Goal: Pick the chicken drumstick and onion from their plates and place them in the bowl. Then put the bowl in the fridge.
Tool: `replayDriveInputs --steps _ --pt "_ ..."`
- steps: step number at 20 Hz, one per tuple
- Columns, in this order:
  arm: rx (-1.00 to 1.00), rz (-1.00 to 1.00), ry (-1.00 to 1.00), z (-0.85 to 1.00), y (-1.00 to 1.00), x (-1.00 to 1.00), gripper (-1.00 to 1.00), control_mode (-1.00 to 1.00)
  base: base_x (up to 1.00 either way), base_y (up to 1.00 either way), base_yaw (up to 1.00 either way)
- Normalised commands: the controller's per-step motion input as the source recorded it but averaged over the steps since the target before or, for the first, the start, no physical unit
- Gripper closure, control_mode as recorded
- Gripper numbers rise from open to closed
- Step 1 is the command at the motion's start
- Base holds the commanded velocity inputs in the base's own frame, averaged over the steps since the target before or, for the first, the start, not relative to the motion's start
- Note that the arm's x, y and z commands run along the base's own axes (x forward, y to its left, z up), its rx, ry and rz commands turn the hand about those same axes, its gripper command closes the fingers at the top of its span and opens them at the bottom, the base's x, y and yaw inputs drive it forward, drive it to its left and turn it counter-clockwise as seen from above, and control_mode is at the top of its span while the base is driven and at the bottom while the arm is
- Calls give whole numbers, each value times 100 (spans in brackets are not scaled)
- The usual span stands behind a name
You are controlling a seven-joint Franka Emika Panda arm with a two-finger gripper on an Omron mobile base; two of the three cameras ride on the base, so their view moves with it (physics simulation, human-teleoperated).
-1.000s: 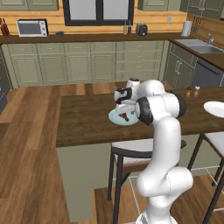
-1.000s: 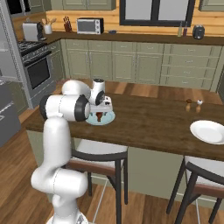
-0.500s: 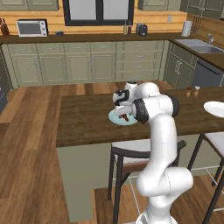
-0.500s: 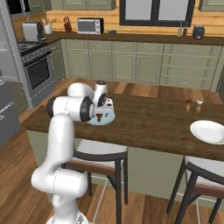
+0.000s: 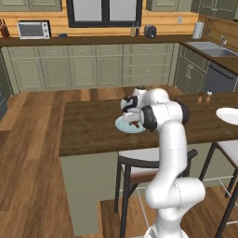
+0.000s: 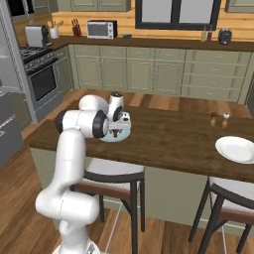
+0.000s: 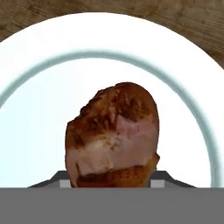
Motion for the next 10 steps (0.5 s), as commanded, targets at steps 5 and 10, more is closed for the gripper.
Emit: replayDriveInputs --steps 5,10 --pt "1 0 -10 35 3 -62 100 -100 0 0 0" --pt "0 -4 -11 92 0 -77 100 -100 0 0 0"
